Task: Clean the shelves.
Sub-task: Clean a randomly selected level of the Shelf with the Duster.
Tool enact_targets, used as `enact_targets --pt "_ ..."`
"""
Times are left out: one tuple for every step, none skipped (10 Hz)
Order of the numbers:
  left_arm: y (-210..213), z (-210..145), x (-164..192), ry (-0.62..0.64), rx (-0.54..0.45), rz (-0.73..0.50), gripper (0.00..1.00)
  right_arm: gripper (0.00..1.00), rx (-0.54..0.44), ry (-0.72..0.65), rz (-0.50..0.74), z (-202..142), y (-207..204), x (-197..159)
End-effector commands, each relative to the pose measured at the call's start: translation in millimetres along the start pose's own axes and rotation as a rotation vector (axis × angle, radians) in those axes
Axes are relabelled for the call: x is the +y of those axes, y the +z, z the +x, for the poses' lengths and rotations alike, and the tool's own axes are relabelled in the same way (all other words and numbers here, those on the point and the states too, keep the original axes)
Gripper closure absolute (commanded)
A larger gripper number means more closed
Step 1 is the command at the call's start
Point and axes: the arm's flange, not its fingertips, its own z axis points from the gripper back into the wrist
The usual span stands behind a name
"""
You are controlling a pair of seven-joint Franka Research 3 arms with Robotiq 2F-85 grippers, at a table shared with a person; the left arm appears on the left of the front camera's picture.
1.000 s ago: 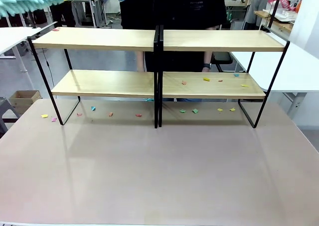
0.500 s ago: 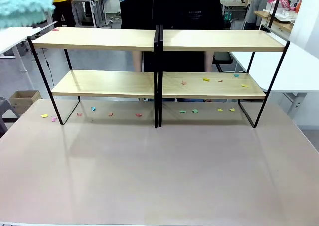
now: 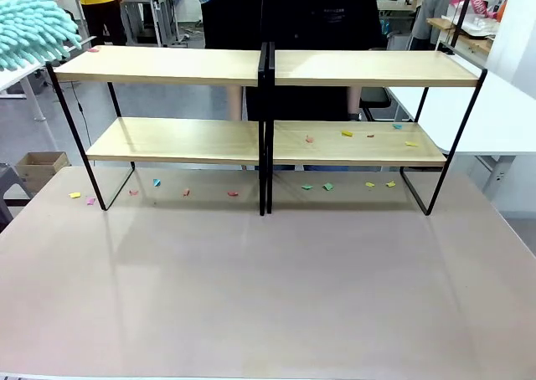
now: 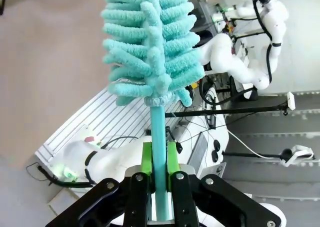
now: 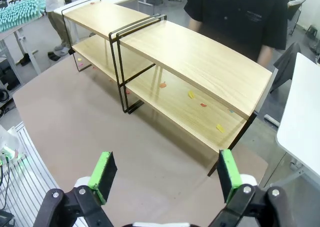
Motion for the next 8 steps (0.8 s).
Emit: enact_targets --pt "3.5 -7.2 1.0 0.018 -0.009 0.017 0.87 0.0 -0.004 0.002 0.007 0.2 -0.5 -0.4" --pt "-10.0 20.4 -0.6 0.028 0.027 0.052 0.87 0.0 -0.004 0.002 0.007 0.2 -0.5 -0.4" --pt "-24.3 54.8 -5.6 0.044 0.02 0.104 0.87 0.0 -0.004 0.002 0.007 0.2 -0.5 -0.4" --pt "-41.7 89.6 -13.5 0.079 -0.049 0.17 0.87 0.0 -0.004 0.002 0.007 0.2 -0.5 -0.4" --pt "-61.3 122.7 -20.8 0.11 -0.089 0.216 0.87 0.0 -0.004 0.002 0.007 0.2 -0.5 -0.4" --pt "-83.1 153.2 -26.8 0.144 -0.105 0.275 0.87 0.0 -0.004 0.002 0.007 0.2 -0.5 -0.4" --pt "-100.9 177.1 -29.6 0.162 -0.075 0.279 0.87 0.0 -0.004 0.002 0.007 0.2 -0.5 -0.4" --pt "-113.4 200.0 -30.5 0.205 -0.106 0.335 0.87 0.0 -0.004 0.002 0.007 0.2 -0.5 -0.4"
